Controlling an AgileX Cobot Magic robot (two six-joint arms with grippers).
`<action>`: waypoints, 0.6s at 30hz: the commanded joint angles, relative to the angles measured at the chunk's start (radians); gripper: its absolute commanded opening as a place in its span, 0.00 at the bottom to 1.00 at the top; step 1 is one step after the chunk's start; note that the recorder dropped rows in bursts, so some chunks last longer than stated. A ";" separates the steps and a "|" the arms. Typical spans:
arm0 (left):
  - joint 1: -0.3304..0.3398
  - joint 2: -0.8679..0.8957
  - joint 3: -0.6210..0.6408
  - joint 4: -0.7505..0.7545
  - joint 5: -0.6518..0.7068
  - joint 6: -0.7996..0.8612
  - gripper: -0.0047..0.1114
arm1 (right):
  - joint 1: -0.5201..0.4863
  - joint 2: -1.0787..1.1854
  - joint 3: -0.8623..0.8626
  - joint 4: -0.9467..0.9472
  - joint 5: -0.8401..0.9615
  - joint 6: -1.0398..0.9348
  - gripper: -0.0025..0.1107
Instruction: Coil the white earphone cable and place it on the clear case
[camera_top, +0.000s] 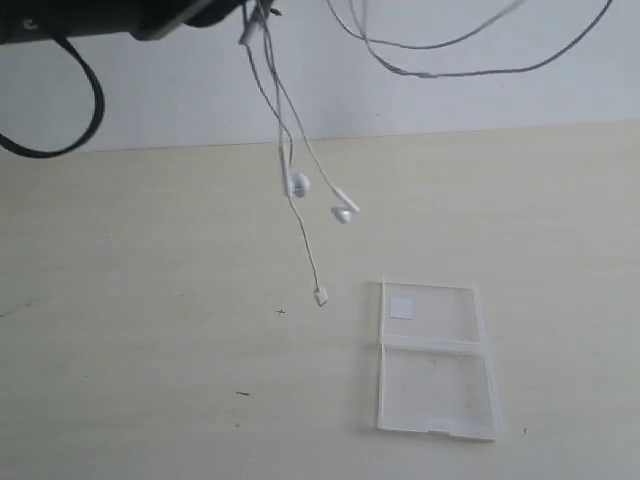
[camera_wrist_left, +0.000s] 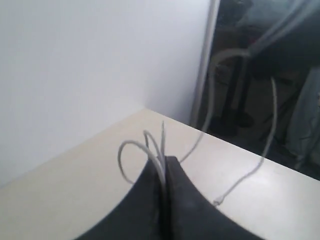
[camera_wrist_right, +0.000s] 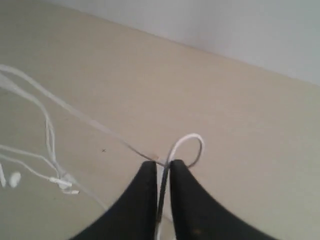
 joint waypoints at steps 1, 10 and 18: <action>-0.001 -0.052 0.003 0.018 0.176 -0.012 0.04 | 0.001 -0.004 0.035 0.128 -0.011 -0.091 0.37; -0.001 -0.105 0.007 0.021 0.385 0.019 0.04 | 0.001 -0.006 0.035 0.334 -0.011 -0.248 0.66; -0.001 -0.199 0.031 0.013 0.399 0.085 0.04 | 0.001 0.021 0.037 0.410 -0.011 -0.361 0.66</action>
